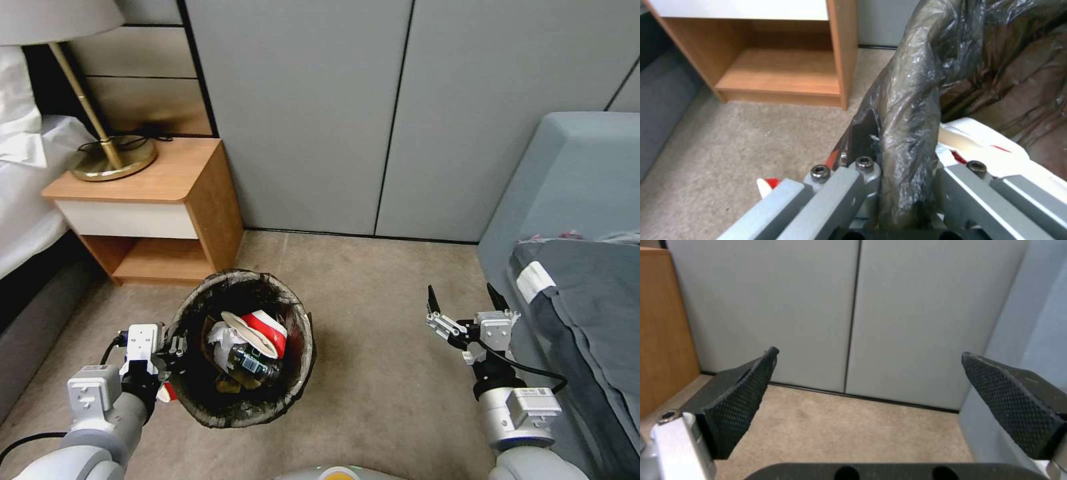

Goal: Pick up the trash bin, then pick up the garbage from the floor and place it into the trash bin.

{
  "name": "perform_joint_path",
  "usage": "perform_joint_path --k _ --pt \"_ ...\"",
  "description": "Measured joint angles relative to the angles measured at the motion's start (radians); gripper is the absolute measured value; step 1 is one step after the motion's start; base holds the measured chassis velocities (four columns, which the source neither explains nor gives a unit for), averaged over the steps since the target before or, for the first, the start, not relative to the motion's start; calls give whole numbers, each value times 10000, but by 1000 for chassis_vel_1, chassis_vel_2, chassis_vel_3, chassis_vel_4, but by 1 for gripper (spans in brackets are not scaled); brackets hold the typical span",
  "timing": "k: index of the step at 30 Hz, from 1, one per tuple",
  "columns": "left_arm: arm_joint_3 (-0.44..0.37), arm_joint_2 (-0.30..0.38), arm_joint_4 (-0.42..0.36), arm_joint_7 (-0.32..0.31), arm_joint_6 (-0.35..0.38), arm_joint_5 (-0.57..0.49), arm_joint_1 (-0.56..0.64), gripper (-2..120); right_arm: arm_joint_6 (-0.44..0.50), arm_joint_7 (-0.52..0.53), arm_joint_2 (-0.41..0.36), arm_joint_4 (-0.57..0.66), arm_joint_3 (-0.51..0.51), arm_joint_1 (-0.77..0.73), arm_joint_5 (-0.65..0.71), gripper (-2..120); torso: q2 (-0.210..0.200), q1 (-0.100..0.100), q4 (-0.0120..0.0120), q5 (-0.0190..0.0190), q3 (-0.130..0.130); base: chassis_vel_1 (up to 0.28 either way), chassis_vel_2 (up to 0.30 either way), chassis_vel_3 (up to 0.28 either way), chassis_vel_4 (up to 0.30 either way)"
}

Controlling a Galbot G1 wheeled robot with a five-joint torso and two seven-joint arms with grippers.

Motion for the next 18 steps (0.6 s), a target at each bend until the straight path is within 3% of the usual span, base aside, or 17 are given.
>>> perform_joint_path --k 18 --pt "-27 24 0 -10 7 -81 -31 0 -15 57 136 -131 -60 132 -6 100 0 0 0 0 0 51 55 58 58"
